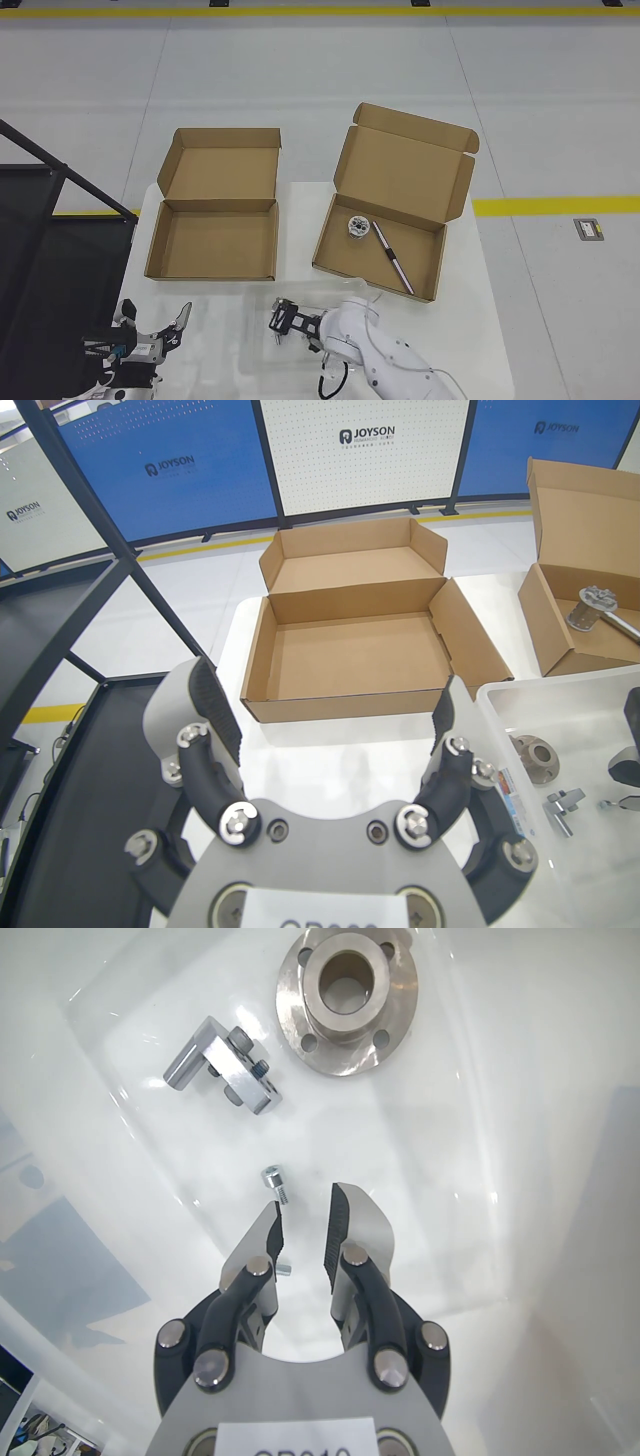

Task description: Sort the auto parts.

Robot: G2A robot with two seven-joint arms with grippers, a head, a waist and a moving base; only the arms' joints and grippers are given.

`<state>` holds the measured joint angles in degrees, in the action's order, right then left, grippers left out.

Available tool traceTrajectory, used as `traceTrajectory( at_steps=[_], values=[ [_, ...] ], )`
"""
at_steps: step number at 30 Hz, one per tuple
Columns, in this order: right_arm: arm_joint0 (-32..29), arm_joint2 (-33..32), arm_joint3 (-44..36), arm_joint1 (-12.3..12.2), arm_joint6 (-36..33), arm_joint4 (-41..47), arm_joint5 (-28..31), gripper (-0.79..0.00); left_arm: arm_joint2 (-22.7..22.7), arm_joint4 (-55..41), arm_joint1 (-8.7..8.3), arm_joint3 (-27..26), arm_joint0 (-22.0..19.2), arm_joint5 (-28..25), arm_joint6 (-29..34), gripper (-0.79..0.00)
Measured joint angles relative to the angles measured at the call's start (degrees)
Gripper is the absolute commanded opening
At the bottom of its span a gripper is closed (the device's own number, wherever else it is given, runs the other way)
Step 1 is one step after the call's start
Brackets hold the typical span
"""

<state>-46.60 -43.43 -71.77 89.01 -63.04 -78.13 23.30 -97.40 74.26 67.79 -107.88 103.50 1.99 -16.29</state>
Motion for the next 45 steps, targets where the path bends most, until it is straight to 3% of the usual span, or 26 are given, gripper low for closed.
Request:
traceTrajectory(
  at_steps=[26,45],
  values=[
    [-0.7,0.4,-1.6,-0.5,-3.1,0.6,6.3,-0.56,0.0,0.0,0.0,0.0,0.0,0.0,0.0,0.0],
    [2.6,4.0,3.4,1.1,-1.7,2.8,6.9,-0.566,0.0,0.0,0.0,0.0,0.0,0.0,0.0,0.0]
  ],
)
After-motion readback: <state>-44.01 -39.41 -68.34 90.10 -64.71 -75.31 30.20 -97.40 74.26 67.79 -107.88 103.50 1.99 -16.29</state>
